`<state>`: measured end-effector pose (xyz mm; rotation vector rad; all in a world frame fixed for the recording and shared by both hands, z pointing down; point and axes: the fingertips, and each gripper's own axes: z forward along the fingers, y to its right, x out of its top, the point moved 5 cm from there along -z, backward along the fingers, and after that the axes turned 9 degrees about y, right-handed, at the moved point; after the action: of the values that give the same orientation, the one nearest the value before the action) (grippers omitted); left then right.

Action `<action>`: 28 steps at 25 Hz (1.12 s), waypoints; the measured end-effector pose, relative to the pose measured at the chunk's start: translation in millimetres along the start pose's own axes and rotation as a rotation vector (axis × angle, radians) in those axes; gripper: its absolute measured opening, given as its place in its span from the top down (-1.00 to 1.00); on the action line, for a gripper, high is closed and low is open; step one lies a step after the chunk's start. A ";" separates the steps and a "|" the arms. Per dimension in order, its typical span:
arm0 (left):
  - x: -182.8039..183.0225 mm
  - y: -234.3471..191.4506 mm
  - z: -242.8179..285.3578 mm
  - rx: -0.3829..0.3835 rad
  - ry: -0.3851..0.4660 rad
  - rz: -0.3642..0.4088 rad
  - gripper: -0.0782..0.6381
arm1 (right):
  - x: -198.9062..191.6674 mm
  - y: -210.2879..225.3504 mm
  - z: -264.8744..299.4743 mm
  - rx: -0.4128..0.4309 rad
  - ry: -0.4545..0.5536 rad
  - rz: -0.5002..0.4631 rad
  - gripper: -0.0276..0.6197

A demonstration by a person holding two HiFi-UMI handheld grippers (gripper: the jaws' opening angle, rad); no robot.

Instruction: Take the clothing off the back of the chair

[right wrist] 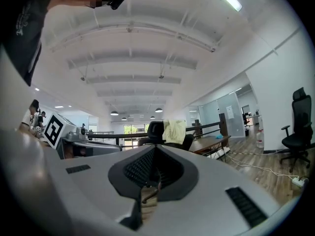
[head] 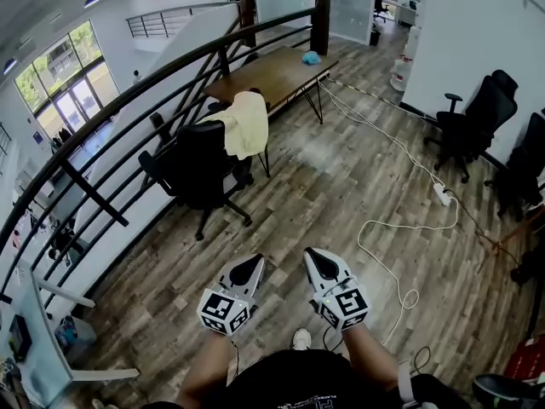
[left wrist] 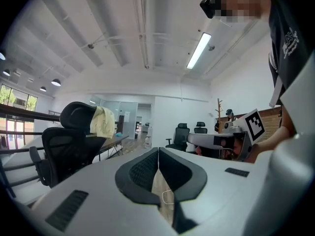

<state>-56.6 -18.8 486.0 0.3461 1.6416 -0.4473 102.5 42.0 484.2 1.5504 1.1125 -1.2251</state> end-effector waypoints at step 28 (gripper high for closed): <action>-5.7 -93.3 61.4 0.163 0.027 -0.035 0.73 | -15.7 51.8 109.6 0.094 -0.027 0.000 0.86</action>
<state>-46.6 -129.9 494.5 0.4465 1.6436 -0.6068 125.2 -78.0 486.4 1.5988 1.0506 -1.3107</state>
